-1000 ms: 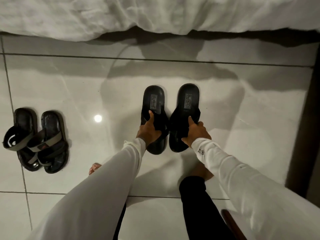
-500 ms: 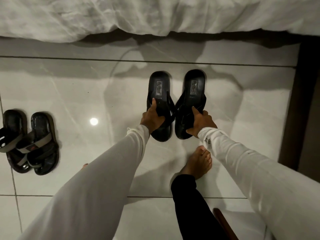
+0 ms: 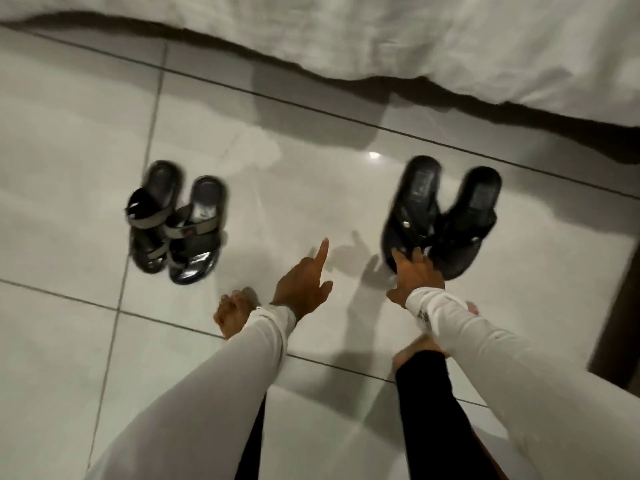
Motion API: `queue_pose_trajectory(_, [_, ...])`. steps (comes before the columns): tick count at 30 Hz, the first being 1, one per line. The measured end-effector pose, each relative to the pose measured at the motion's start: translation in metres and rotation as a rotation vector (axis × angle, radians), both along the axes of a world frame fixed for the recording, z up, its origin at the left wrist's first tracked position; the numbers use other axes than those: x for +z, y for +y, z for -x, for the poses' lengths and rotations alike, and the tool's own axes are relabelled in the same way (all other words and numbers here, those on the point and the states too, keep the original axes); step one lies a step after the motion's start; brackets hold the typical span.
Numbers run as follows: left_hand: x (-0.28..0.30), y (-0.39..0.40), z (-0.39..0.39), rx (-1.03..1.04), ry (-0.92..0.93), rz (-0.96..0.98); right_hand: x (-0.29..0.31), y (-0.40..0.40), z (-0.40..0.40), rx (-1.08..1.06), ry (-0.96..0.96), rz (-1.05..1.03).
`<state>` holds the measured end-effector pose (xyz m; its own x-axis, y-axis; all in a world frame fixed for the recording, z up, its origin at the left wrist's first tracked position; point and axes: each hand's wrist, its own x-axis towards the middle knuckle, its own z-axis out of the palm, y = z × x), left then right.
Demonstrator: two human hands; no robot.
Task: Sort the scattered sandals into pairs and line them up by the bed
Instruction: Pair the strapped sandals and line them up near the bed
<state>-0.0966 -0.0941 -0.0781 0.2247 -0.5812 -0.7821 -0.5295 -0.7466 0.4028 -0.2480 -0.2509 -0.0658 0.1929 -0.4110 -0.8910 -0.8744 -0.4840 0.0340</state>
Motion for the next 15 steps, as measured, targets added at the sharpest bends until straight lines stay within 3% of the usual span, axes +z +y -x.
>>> queue_pose_trajectory(5, [0.016, 0.088, -0.097, -0.014, -0.094, -0.127, 0.002, 0.071, -0.099, 0.036, -0.045, -0.05])
queue_pose_trajectory(11, [0.02, 0.171, -0.23, 0.119, -0.212, -0.139, -0.014, 0.156, -0.231, -0.041, -0.165, -0.162])
queue_pose_trajectory(15, [0.013, 0.183, -0.303, -0.107, -0.366, -0.158, -0.025, 0.196, -0.303, -0.085, -0.39, -0.193])
